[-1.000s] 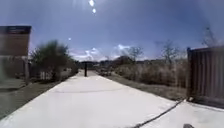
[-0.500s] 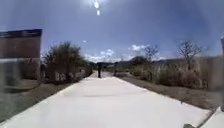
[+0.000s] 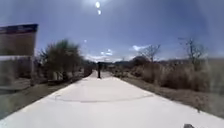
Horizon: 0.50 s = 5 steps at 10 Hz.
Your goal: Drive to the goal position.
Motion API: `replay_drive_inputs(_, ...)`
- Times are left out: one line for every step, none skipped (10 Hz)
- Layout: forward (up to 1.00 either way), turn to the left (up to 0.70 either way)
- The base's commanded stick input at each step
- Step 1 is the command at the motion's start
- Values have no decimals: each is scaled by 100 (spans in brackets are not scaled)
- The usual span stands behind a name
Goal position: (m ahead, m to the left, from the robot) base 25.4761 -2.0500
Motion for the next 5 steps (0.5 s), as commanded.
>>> replay_drive_inputs(70,0)
replay_drive_inputs(70,0)
replay_drive_inputs(70,0)
replay_drive_inputs(70,0)
replay_drive_inputs(70,0)
